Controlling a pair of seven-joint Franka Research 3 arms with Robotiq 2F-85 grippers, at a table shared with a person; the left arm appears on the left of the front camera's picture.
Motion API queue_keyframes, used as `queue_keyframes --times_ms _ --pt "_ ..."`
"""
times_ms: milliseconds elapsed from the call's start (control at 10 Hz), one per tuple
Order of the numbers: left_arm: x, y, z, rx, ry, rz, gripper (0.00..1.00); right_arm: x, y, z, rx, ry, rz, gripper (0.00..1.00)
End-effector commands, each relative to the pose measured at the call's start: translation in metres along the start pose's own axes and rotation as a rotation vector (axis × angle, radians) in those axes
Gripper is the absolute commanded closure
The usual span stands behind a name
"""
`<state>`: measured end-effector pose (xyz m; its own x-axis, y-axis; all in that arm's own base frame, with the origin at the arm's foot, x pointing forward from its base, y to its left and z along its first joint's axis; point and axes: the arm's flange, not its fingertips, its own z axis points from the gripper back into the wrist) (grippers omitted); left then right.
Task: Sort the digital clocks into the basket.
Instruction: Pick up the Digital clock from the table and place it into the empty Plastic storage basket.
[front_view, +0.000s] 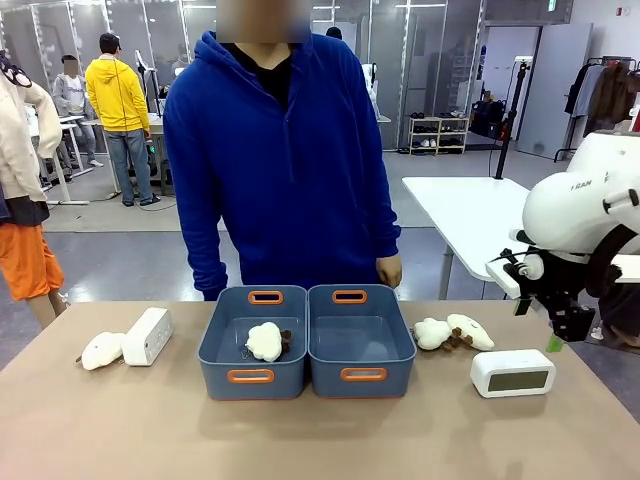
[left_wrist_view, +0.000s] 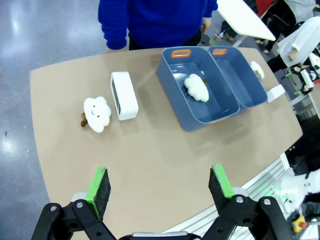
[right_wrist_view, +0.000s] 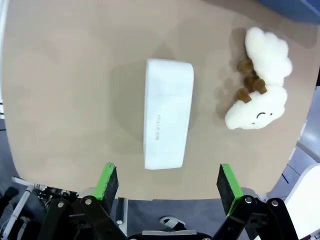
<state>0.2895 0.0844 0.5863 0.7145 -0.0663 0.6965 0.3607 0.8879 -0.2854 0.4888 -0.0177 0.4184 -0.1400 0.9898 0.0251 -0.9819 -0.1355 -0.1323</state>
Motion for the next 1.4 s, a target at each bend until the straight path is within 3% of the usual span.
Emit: queue_keyframes --times_ms 0,700,800,900,1100,1300 --pt "-0.001 0.001 0.002 0.005 0.012 -0.015 0.00 -0.002 -0.010 -0.024 -0.001 -0.033 -0.020 0.00" --pt "-0.001 0.001 0.002 0.005 0.012 -0.015 0.00 0.013 -0.017 -0.102 0.092 -0.065 -0.056 0.00" --pt "-0.001 0.001 0.002 0.005 0.012 -0.015 0.00 0.011 -0.017 -0.105 0.114 -0.096 -0.077 0.16" --pt "-0.001 0.001 0.002 0.005 0.012 -0.015 0.00 0.010 -0.016 -0.107 0.119 -0.094 -0.082 0.55" --pt "-0.001 0.001 0.002 0.005 0.012 -0.015 0.00 0.009 -0.016 -0.107 0.108 -0.089 -0.111 1.00" --pt "-0.001 0.001 0.002 0.005 0.012 -0.015 0.00 0.009 -0.016 -0.101 0.096 -0.099 -0.123 1.00"
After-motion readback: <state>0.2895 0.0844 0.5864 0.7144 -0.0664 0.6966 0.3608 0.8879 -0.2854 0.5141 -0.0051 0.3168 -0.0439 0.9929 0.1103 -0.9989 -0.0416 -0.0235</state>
